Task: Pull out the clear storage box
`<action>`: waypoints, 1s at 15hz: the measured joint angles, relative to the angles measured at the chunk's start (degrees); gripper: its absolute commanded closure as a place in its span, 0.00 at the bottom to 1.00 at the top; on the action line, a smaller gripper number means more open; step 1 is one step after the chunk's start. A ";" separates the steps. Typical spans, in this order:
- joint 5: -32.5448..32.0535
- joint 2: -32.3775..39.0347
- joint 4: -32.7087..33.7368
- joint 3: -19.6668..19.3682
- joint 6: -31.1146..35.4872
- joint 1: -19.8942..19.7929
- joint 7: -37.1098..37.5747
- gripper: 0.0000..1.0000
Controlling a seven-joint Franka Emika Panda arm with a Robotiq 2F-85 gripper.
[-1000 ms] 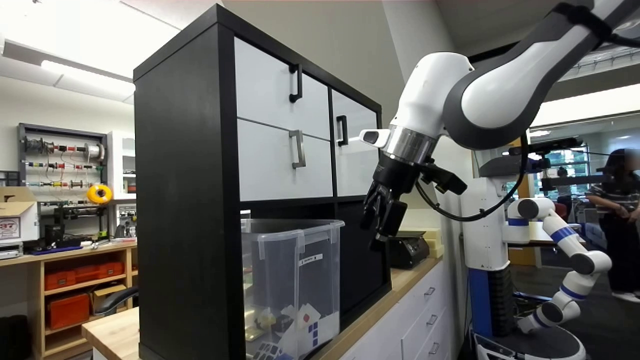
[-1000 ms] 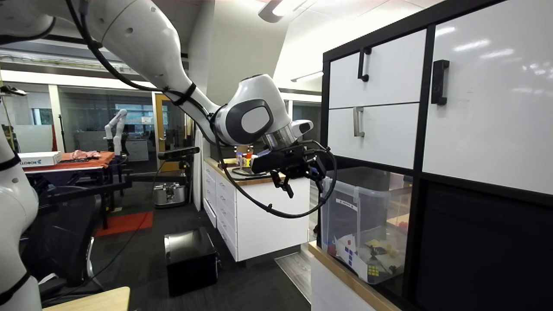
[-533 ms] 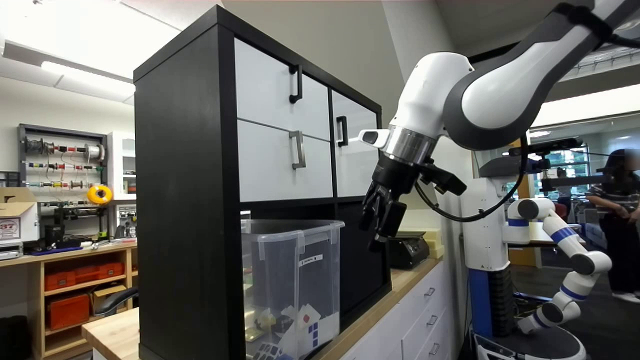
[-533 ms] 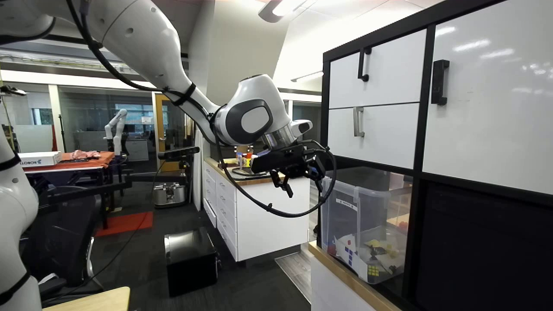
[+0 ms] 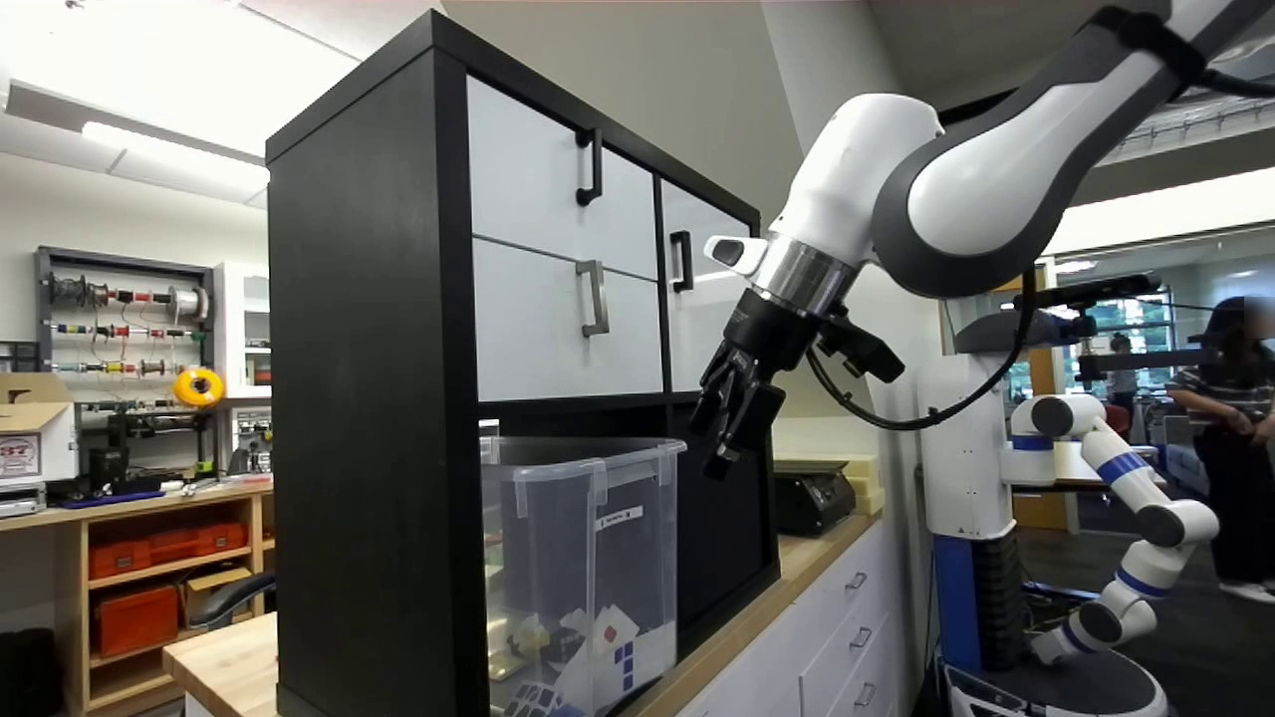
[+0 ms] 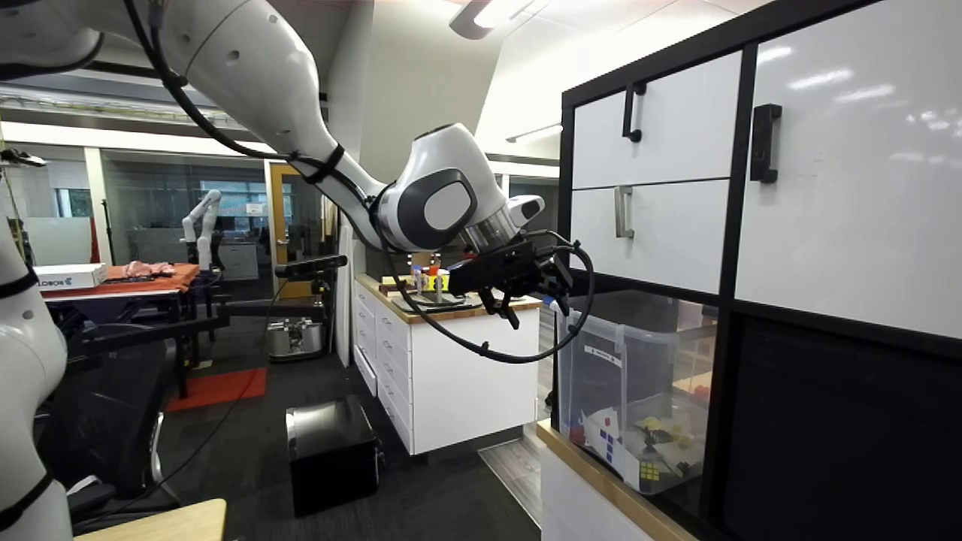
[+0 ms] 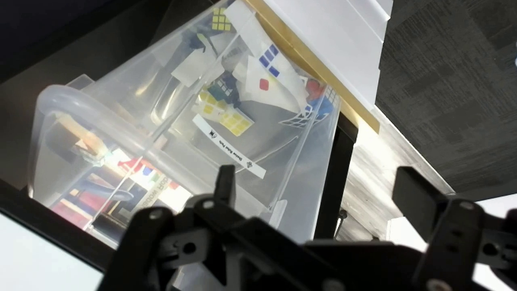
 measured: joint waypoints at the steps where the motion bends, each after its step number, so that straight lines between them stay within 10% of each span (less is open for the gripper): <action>1: 0.00 0.47 0.34 0.00 1.19 0.01 -0.41 0.00; 15: 8.56 9.37 8.85 1.57 10.82 -0.04 -19.26 0.00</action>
